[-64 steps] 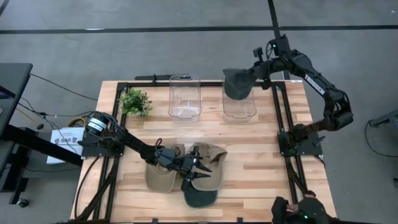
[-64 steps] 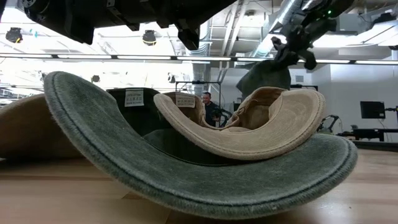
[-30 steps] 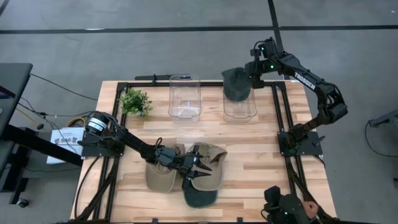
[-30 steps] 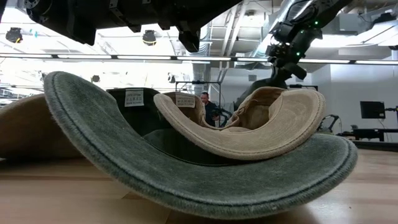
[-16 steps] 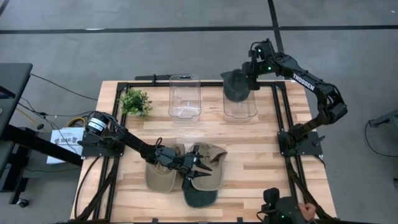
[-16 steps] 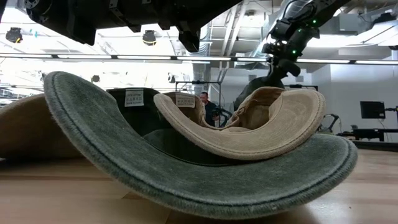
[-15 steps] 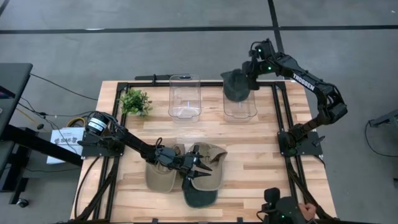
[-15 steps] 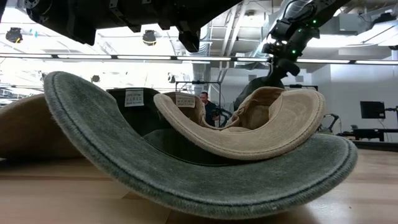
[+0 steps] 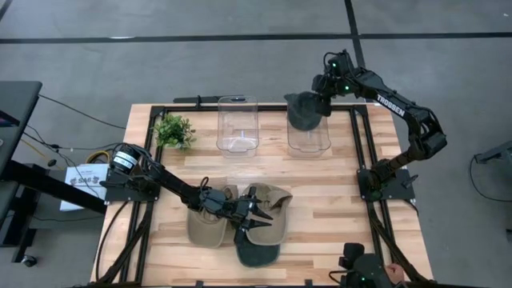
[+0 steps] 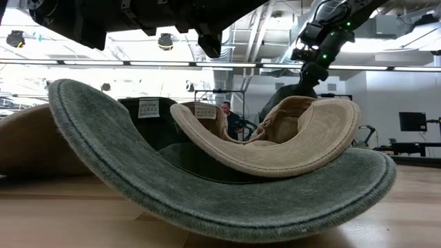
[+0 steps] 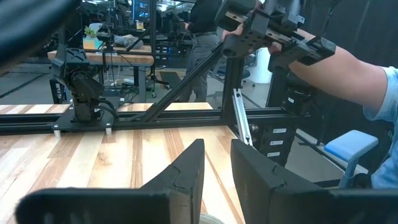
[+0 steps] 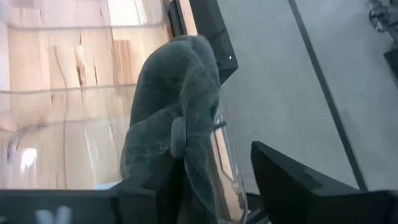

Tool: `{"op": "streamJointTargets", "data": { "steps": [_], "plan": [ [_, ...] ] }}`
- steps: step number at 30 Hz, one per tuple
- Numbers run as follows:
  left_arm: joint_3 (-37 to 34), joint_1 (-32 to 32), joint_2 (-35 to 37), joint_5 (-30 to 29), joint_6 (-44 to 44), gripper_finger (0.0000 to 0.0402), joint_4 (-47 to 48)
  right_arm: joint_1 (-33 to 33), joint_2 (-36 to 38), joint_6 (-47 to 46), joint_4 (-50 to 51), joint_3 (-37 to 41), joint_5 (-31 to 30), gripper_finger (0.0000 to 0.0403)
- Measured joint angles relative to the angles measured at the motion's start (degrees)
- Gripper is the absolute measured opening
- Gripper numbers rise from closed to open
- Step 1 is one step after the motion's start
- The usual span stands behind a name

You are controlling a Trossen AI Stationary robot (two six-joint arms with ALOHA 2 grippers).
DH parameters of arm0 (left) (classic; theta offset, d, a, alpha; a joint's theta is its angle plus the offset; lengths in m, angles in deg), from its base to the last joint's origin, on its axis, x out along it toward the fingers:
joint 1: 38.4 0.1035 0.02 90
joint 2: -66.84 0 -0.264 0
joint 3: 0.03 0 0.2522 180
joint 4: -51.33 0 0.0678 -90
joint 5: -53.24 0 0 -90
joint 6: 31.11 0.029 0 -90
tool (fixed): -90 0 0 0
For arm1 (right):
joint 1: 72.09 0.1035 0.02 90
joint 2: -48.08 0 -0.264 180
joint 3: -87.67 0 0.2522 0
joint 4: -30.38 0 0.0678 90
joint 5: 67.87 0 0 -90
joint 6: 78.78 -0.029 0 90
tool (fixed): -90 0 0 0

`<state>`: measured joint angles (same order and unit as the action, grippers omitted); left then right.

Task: Pick & Place hat
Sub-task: Put the right black cap into the right transparent bin, then put the black cap into the right transparent bin

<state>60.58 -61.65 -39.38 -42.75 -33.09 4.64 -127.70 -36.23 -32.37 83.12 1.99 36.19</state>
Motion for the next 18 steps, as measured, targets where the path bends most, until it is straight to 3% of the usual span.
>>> {"op": "streamJointTargets", "data": {
  "steps": [7, 12, 18],
  "plan": [
    [0.00, 0.00, 0.02, 0.01, 0.02, 0.0076, 0.02, 0.00, 0.00, 2.87, 3.30, 0.00, 1.50, 0.0216],
    [0.00, 0.00, 0.00, -0.01, 0.01, 0.0076, 0.05, 0.10, 0.00, 4.65, 4.22, 0.00, 5.30, 0.0214],
    [0.00, 0.00, 0.00, -0.01, 0.02, 0.0076, 0.11, 0.09, 0.00, 6.20, 1.93, 0.00, 5.00, 0.0205]
  ]
}}
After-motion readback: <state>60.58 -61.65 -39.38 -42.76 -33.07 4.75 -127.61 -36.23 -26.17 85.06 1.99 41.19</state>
